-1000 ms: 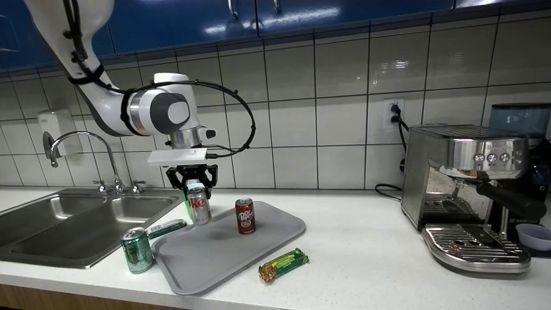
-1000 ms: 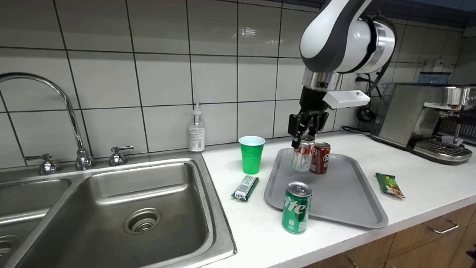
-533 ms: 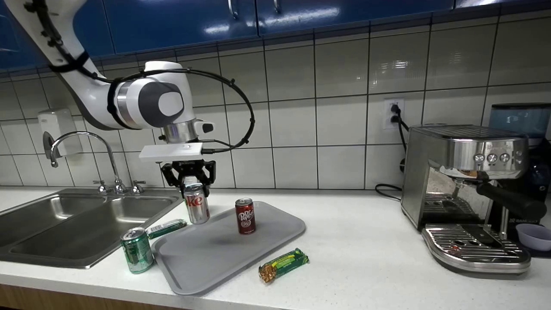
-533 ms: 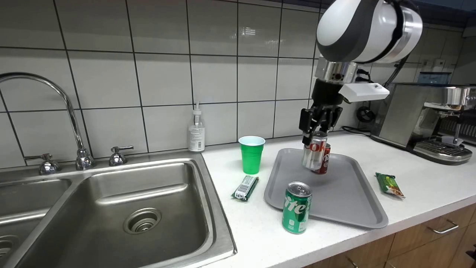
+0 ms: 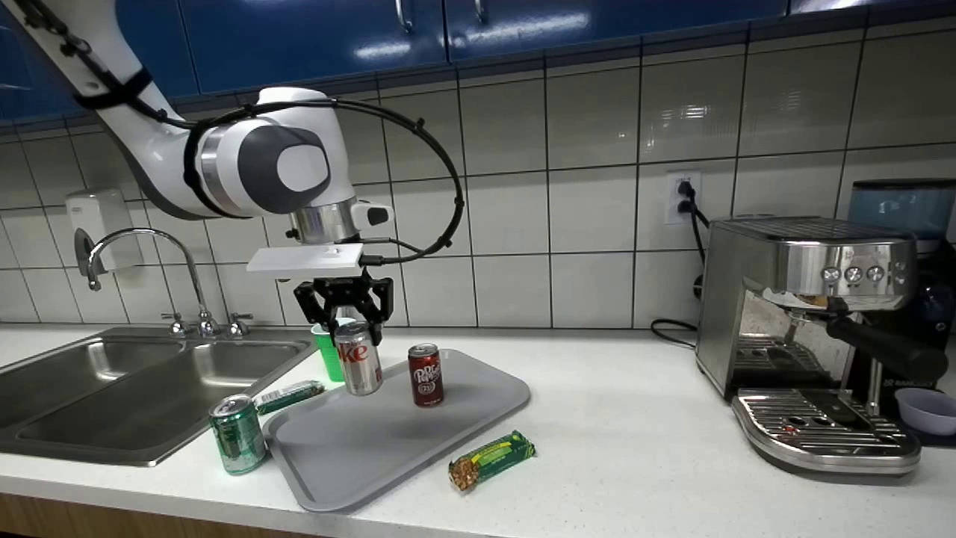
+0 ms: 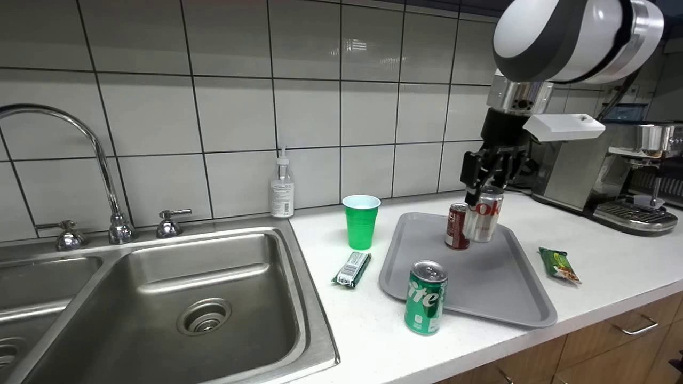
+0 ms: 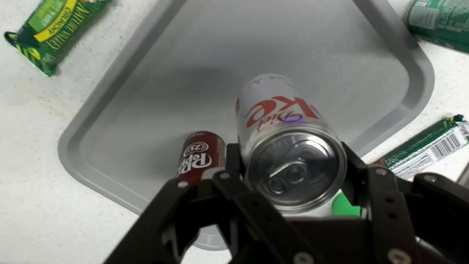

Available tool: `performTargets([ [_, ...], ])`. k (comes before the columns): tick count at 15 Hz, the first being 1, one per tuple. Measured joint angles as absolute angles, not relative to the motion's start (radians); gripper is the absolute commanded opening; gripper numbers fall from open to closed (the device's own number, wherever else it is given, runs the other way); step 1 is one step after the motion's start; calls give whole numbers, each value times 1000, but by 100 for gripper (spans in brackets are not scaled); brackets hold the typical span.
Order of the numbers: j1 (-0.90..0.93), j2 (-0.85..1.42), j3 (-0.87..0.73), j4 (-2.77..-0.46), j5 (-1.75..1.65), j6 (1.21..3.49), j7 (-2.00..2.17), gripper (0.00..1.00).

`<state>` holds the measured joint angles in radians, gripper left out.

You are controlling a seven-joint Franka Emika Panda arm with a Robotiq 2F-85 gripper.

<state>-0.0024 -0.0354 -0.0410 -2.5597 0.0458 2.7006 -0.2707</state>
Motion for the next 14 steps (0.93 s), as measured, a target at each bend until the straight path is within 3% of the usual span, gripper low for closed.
performTargets([
  [14,-126,-62,-151,-2575,-55,2734,-130,38],
])
